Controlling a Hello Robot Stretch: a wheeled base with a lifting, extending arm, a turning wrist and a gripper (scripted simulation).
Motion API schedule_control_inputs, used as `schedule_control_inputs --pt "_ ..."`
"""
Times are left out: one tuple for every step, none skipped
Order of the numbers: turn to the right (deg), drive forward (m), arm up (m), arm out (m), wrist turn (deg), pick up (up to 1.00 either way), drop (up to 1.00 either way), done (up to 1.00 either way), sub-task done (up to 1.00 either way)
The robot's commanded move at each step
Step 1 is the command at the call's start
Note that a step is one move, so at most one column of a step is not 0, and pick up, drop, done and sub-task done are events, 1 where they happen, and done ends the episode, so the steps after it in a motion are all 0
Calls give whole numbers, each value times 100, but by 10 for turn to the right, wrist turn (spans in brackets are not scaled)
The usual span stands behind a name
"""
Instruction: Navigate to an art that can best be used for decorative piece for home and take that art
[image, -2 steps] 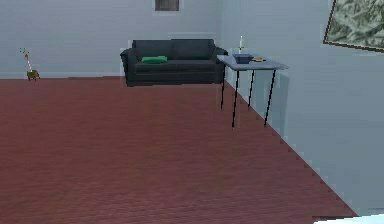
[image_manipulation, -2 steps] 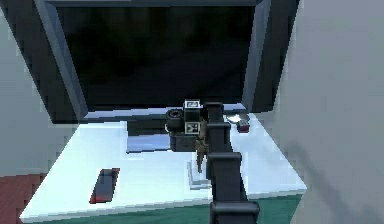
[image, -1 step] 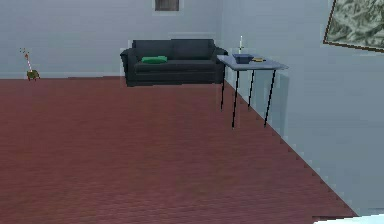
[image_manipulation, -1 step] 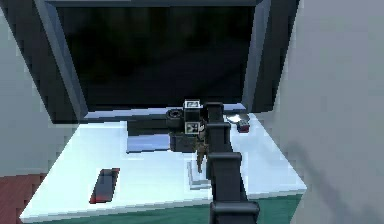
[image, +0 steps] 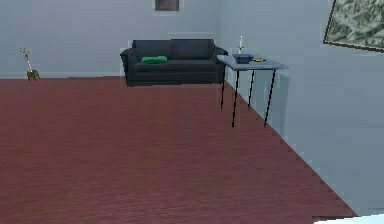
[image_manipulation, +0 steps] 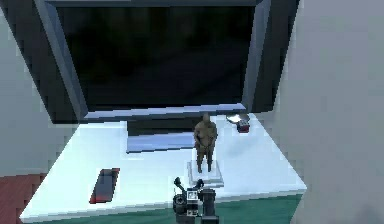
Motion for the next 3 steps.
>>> schedule_control_inputs --pt "0 0 0 0 0 100 0 0 0" --pt "0 0 10 0 0 0 0 0 0" --pt "0 0 0 0 0 0 0 100 0"
